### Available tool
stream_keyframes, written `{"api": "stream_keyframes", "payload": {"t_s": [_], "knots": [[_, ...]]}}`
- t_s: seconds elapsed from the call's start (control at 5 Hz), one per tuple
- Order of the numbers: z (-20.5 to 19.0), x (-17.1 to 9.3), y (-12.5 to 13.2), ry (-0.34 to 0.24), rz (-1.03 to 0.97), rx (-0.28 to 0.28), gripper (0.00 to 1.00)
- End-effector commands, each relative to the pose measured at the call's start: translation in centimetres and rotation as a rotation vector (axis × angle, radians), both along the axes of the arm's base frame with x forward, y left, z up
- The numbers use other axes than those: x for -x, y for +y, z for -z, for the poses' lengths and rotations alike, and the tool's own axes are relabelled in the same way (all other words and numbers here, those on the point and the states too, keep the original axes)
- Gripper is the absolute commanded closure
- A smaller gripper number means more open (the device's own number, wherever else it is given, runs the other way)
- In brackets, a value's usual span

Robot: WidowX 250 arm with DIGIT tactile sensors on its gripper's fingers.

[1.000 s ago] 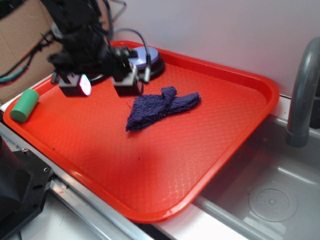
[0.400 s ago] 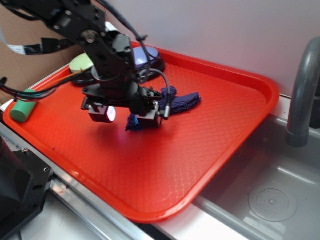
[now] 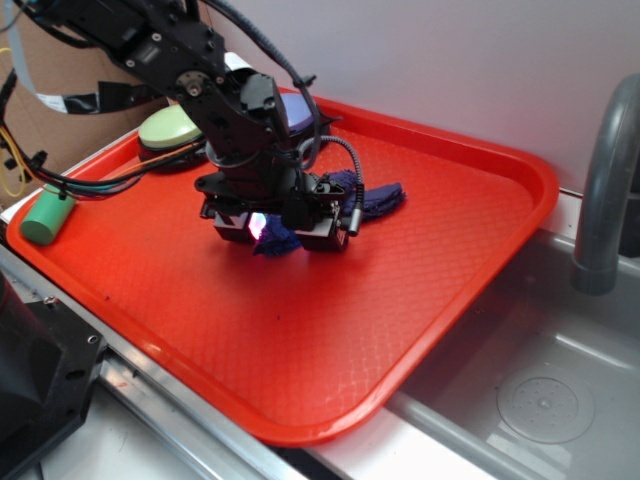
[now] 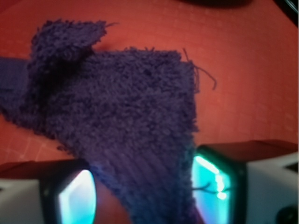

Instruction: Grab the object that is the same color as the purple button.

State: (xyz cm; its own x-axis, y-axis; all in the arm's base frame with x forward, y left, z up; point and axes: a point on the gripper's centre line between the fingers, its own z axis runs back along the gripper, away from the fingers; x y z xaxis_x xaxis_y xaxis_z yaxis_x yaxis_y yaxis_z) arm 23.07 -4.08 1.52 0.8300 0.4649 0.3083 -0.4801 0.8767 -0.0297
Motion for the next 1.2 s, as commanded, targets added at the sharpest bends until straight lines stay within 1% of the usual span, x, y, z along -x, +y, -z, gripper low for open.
{"api": "stream_keyframes", "payload": {"t_s": [0.0,0.2,0.4,0.6,0.8,1.0], "knots": [[-0.5,-0.2,0.7,-0.03,0.001,0.032,1.0],[-0.9,-0.1,0.7,-0.007,-0.017,-0.007,1.0],[-3.0,-0.3,0.6,0.028,-0.017,-0.004,1.0],[-5.6,-0.1,0.6,0.086,0.04,0.028,1.0],[-8.5,0.5,0.9,0.147,0.138,0.105,1.0],[-11.2,1.1,1.4,0.163,0.222,0.158,1.0]]}}
